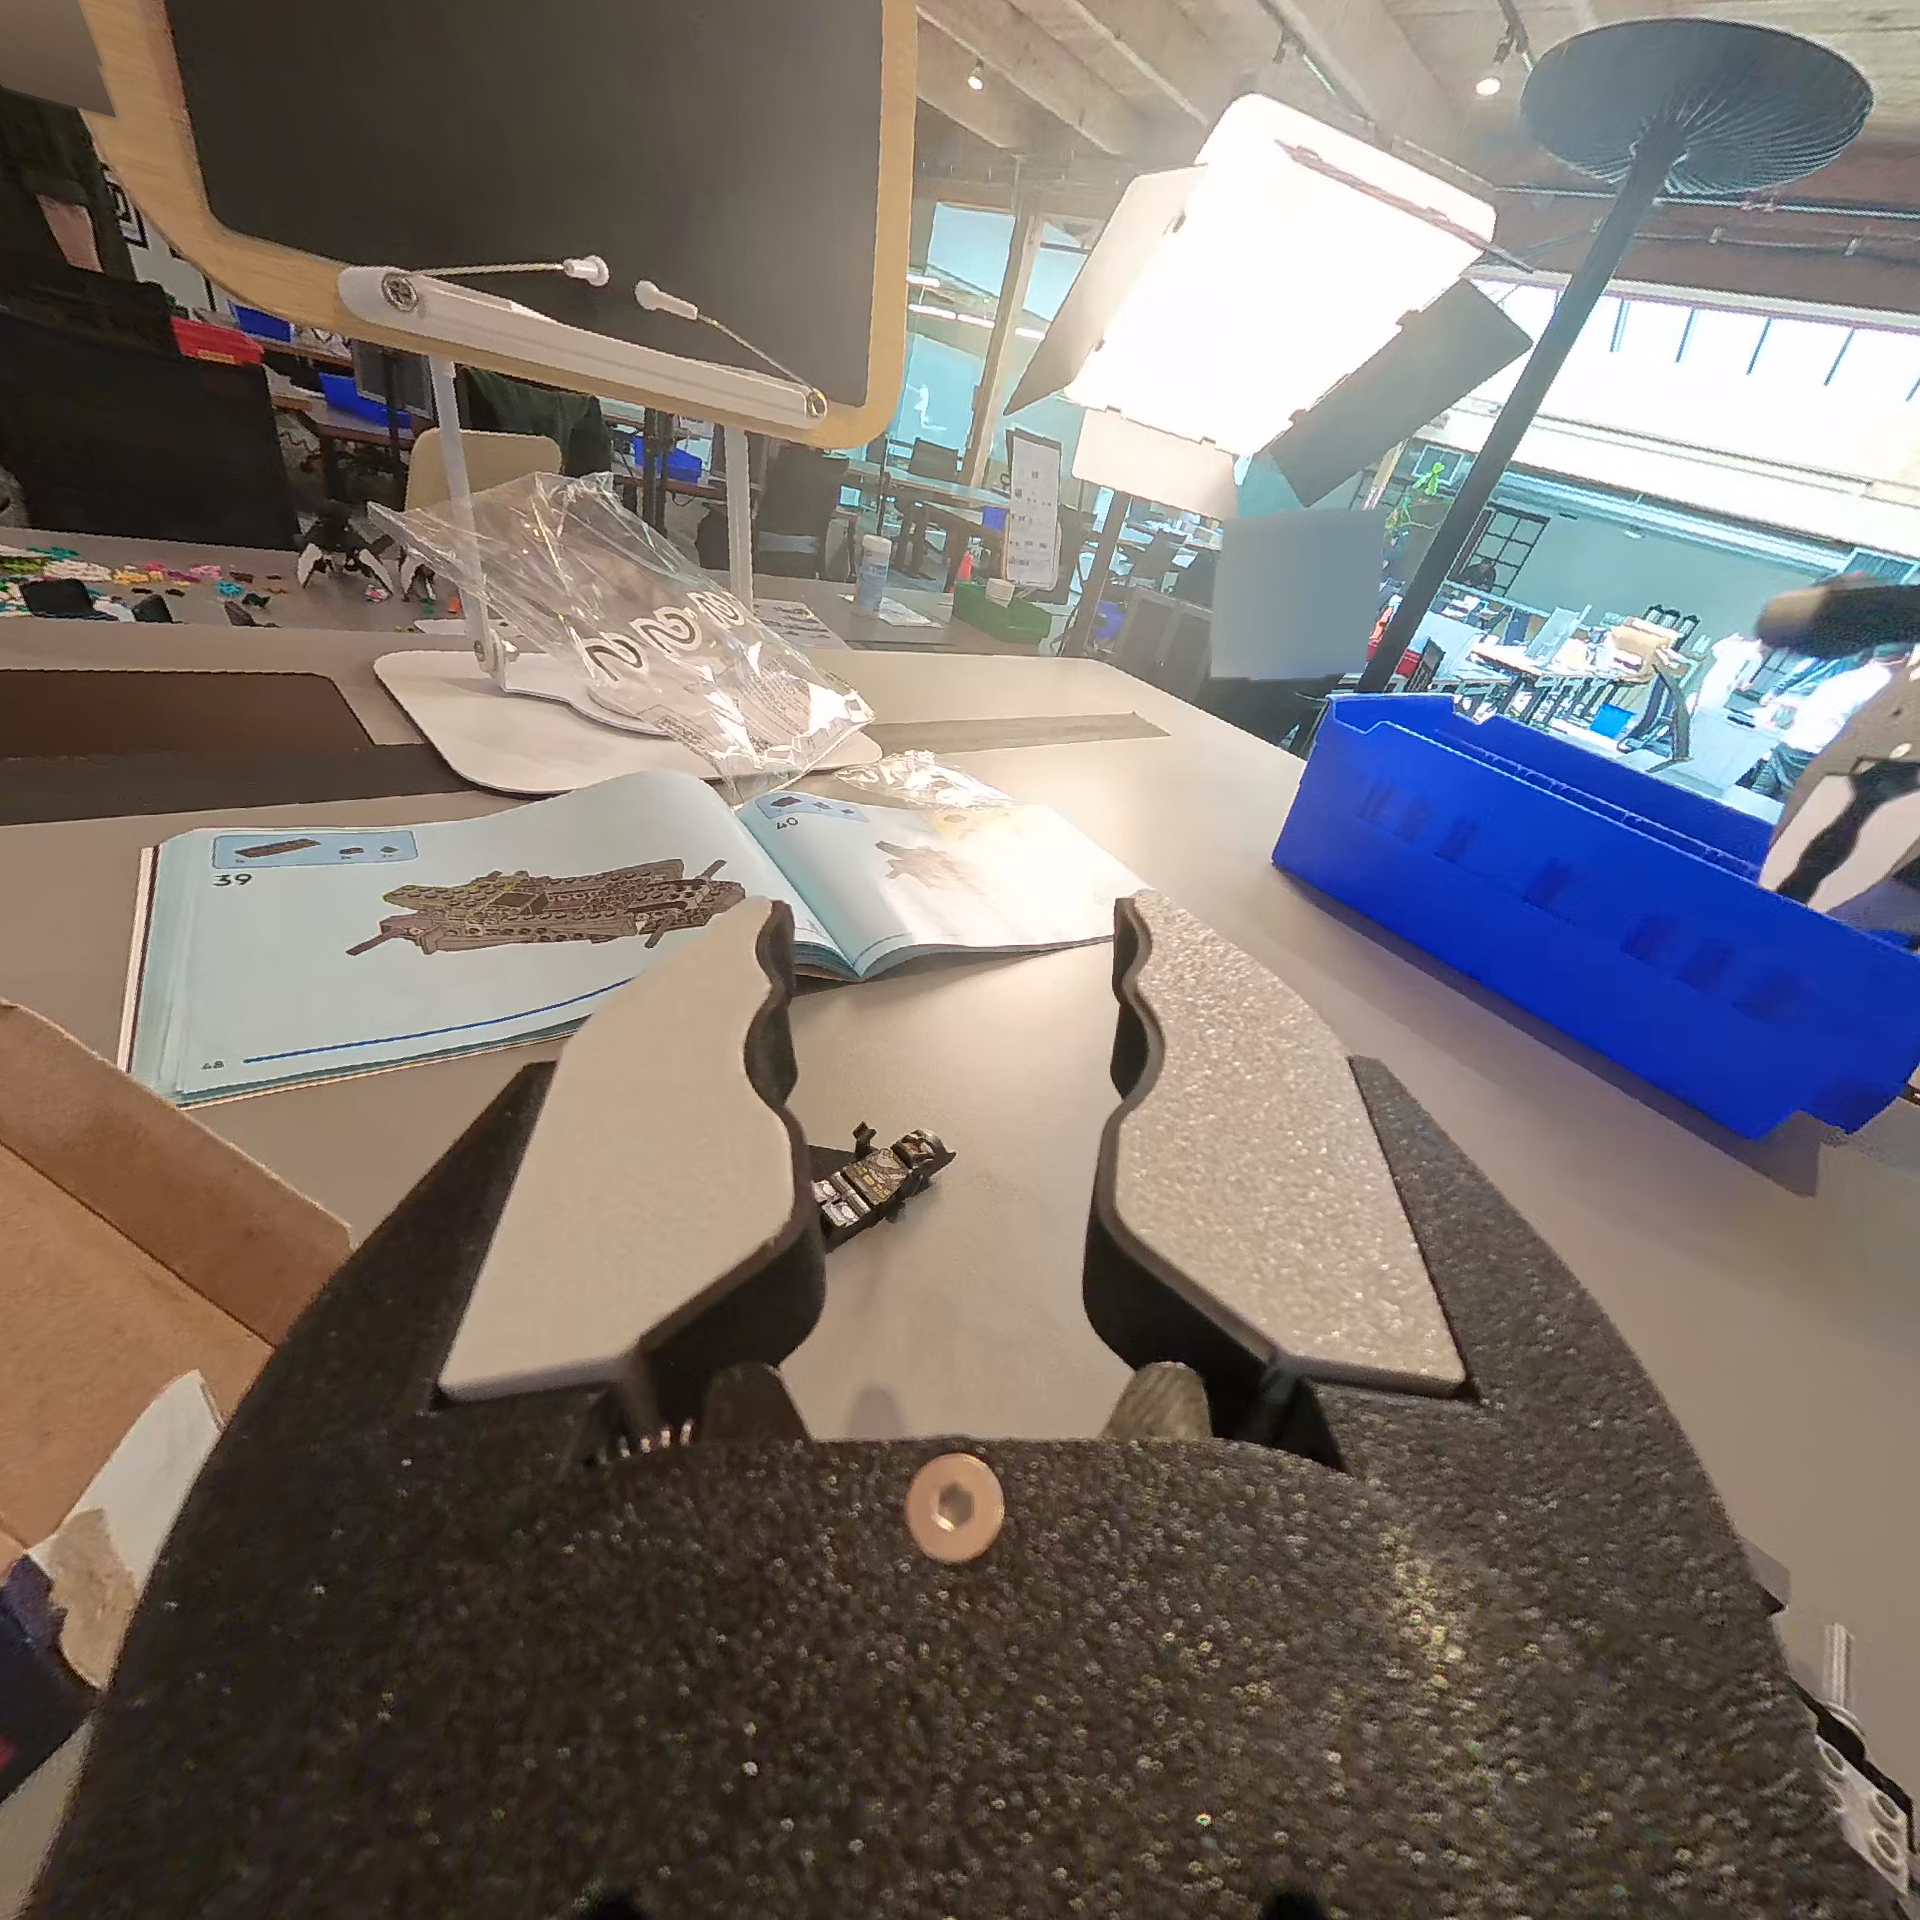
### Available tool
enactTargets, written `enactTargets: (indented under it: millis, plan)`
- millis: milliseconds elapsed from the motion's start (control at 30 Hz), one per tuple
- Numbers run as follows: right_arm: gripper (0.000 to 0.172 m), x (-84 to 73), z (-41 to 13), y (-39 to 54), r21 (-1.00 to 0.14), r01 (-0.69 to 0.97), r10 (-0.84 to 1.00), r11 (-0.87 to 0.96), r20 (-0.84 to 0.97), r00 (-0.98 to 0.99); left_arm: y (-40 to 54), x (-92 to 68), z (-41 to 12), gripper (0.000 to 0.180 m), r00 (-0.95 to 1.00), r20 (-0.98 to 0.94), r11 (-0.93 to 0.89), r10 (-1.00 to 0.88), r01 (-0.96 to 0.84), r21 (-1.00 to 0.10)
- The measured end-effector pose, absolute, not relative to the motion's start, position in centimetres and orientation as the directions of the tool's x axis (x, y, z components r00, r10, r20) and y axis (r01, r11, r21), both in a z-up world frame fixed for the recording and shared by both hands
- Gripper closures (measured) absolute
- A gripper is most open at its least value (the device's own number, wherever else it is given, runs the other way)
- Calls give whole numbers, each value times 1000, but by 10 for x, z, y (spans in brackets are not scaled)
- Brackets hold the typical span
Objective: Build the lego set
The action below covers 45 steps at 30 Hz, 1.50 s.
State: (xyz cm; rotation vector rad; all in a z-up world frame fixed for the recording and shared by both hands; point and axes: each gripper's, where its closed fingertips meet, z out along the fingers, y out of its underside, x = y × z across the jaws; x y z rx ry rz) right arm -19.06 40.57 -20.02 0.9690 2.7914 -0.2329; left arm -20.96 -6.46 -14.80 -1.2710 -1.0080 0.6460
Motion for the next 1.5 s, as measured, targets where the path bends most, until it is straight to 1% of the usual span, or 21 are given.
enactTargets:
  millis: [100, 200, 267, 333, 367, 467, 600, 700, 733, 867, 967, 1100, 1300, 1500]
  plan:
    - [163, -186, -165, 372, -248, 575, 534, 780, -214, -818, -64, -210, -148, 121, 447, 247, 212, 860, 128, -969]
    - [163, -172, -134, 318, -410, 501, 444, 762, -233, -865, -63, -210, -149, 121, 447, 243, 205, 861, 133, -970]
    - [163, -156, -127, 280, -475, 436, 379, 764, -216, -900, -64, -210, -149, 121, 447, 247, 209, 860, 134, -969]
    - [163, -136, -132, 245, -510, 371, 316, 776, -195, -929, -65, -210, -148, 121, 446, 252, 217, 859, 129, -968]
    - [163, -130, -140, 231, -518, 352, 304, 779, -179, -936, -65, -209, -148, 121, 446, 253, 220, 859, 125, -967]
    - [163, -131, -182, 205, -517, 349, 346, 782, -107, -932, -66, -208, -146, 121, 447, 253, 226, 858, 113, -968]
    - [162, -132, -234, 190, -521, 429, 411, 738, -156, -898, -66, -206, -145, 121, 452, 242, 221, 859, 100, -970]
    - [151, -135, -255, 195, -509, 464, 451, 725, -159, -878, -66, -205, -143, 121, 454, 240, 224, 858, 88, -971]
    - [148, -135, -253, 195, -520, 472, 457, 712, -167, -874, -66, -204, -143, 121, 454, 241, 227, 858, 85, -970]
    - [145, -128, -227, 198, -587, 450, 450, 673, -158, -879, -67, -203, -142, 122, 455, 237, 229, 859, 74, -971]
    - [143, -118, -205, 208, -619, 421, 441, 663, -132, -888, -67, -202, -141, 122, 451, 228, 224, 863, 63, -973]
    - [141, -112, -185, 237, -642, 428, 476, 636, -110, -873, -68, -201, -139, 122, 444, 224, 226, 868, 49, -973]
    - [141, -113, -172, 285, -666, 482, 568, 569, -106, -816, -64, -203, -141, 122, 445, 212, 207, 870, 60, -976]
    - [142, -114, -170, 311, -679, 524, 616, 514, -134, -777, -63, -204, -142, 122, 442, 206, 197, 873, 65, -978]
